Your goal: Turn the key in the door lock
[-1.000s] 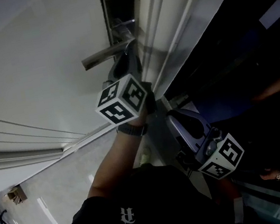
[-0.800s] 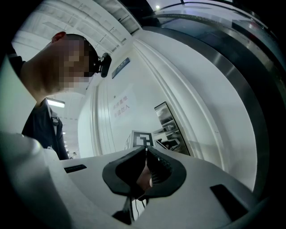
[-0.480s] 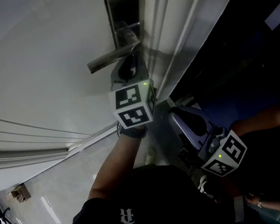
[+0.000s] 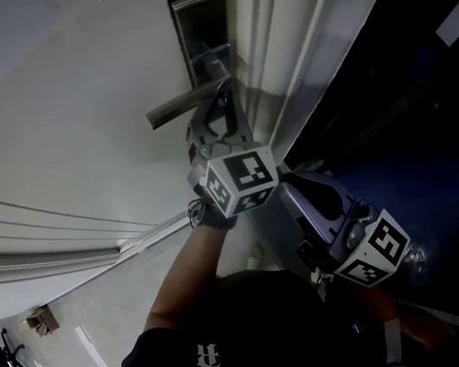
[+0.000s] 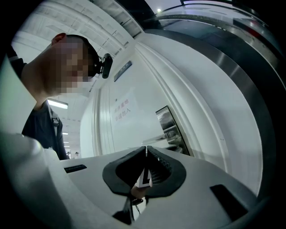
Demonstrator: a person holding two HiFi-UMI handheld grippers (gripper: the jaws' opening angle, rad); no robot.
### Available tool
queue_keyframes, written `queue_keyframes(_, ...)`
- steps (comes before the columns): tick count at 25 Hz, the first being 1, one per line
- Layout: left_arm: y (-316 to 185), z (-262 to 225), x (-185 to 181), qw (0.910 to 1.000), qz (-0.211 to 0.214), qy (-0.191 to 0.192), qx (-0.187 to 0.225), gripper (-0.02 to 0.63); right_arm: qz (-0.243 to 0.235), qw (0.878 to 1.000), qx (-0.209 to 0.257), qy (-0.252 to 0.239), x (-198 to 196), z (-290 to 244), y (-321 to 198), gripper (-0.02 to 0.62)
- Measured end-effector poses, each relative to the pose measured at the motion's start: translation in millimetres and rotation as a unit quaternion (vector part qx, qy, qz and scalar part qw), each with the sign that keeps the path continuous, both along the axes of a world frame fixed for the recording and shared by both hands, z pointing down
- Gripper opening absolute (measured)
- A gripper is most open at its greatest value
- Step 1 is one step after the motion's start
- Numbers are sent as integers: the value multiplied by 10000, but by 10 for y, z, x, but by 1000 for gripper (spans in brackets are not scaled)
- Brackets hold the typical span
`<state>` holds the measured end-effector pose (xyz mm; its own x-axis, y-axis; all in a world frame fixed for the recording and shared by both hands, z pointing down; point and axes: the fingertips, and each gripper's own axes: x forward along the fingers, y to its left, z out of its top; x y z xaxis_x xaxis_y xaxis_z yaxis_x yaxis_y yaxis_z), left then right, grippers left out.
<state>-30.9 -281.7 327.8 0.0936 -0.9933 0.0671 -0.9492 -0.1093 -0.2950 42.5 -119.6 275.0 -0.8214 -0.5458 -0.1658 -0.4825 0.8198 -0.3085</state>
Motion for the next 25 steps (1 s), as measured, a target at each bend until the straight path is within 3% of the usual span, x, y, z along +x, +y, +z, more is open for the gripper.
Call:
queue_keyframes(5, 0, 0, 48, 9948, 76, -1009, 145, 63, -109, 9999, -10, 37, 79, 58, 41, 17)
queue_keyframes(11, 9, 25, 90, 9737, 72, -2253, 323, 52, -107, 9995, 78, -284, 324, -88, 63, 17)
queue_keyframes(13, 13, 38, 107, 9628, 73, -2679, 350, 47, -73, 9993, 59, -367, 373, -112, 42, 17)
queue_keyframes(19, 25, 76, 140, 9190, 135, -3913, 461, 35, -181, 9987, 12, -469, 386, -148, 62, 17)
queue_keyframes(25, 29, 107, 159, 8856, 318, -4619, 373, 37, -284, 9983, -14, -503, 374, -149, 64, 17)
